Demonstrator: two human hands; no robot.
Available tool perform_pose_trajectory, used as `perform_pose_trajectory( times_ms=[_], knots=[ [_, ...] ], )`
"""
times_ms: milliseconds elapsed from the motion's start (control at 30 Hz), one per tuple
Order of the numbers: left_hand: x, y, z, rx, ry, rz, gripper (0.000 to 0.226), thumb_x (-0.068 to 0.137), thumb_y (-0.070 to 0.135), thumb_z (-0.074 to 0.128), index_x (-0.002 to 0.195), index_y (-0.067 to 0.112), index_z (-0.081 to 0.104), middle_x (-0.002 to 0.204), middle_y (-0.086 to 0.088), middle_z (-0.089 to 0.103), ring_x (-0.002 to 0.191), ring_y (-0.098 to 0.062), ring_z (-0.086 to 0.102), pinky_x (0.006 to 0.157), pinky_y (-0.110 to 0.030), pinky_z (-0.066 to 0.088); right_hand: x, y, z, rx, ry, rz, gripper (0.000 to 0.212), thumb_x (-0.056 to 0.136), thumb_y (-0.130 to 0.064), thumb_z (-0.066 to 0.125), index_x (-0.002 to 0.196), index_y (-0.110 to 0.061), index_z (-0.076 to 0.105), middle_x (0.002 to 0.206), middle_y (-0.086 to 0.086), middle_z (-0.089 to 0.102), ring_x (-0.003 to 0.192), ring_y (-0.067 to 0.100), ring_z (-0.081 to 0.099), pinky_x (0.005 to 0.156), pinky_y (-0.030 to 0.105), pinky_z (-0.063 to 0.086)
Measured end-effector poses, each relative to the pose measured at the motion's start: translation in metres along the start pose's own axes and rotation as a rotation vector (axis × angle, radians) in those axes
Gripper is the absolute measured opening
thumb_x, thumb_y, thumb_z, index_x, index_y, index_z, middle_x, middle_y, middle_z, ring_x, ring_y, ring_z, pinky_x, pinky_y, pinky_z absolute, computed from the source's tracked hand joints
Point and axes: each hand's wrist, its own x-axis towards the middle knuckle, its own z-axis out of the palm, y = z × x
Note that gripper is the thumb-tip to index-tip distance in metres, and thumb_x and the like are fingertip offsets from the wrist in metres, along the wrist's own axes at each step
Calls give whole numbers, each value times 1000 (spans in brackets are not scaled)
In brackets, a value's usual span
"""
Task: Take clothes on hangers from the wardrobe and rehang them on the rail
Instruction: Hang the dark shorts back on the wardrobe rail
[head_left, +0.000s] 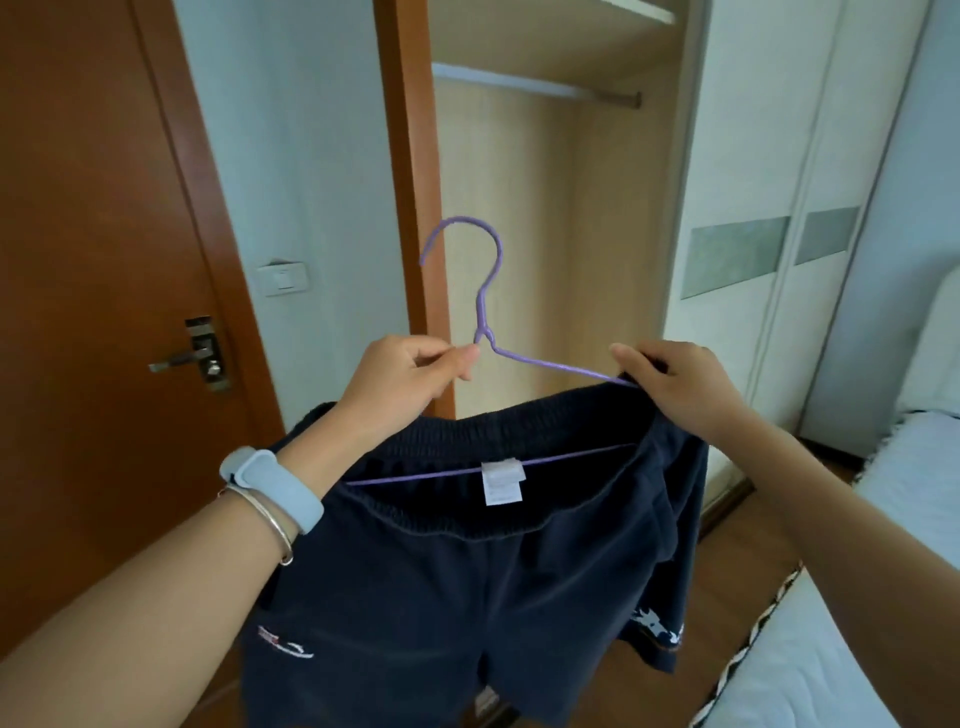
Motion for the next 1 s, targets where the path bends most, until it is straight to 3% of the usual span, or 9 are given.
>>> perform_pose_trajectory(
  times_ms=[67,200,333,433,567,700,867,933,1000],
  knots=[
    [23,-16,30,-51,-65,-9,31,83,38,61,62,17,69,48,3,44,47,-5,37,45,-8,30,11,12,1,-13,-83,-13,56,81,-63,42,65,-13,62,65,11,63,63,26,56,64,36,45],
    [64,-26,86,-144,-247,-31,30,82,39,61,62,18,69,46,6,42,39,-3,35,43,-4,31,29,29,3,-55,-278,-15,72,64,-71,44,68,-2,61,54,0,58,49,9,47,56,26,41],
    [115,-26,125,-186,-368,10,29,82,42,59,62,24,68,44,10,49,38,-2,35,45,-6,33,49,56,-3,16,-136,71,51,81,-48,55,71,1,64,41,-9,40,41,6,37,46,12,31],
    [154,-26,150,-159,-360,130,20,85,31,61,81,15,73,59,11,58,46,0,46,51,-5,36,68,76,-9,9,1,156,33,83,-41,60,58,-19,64,38,-6,34,39,7,32,44,13,28],
    [195,-34,185,-263,-186,268,11,83,19,65,89,12,71,78,14,60,68,5,55,67,-2,40,97,103,-10,-64,158,275,32,83,-44,59,56,-28,63,52,13,54,51,15,45,57,27,36],
    [220,-38,206,-452,-303,167,11,86,25,60,93,19,65,76,14,62,69,4,59,68,-3,44,133,109,-1,-130,217,365,33,84,-45,58,54,-30,61,53,3,54,53,16,48,56,27,37],
    [274,-38,216,-659,-397,-57,34,89,31,55,118,15,52,87,7,65,91,-13,65,95,-35,50,184,97,19,-127,247,349,32,84,-45,57,68,-22,71,59,1,63,55,14,52,60,30,44],
    [288,-39,222,-705,-382,-84,19,88,28,57,105,20,54,89,3,67,96,-19,65,95,-38,50,201,89,28,-43,230,323,34,87,-40,56,73,-14,73,61,5,64,52,10,49,56,25,40],
    [305,-43,224,-771,-300,-89,4,90,22,53,88,25,52,83,1,67,83,-16,66,80,-30,55,217,85,36,35,136,310,29,91,-32,52,78,-15,72,71,3,70,51,6,49,54,18,39]
  ],
)
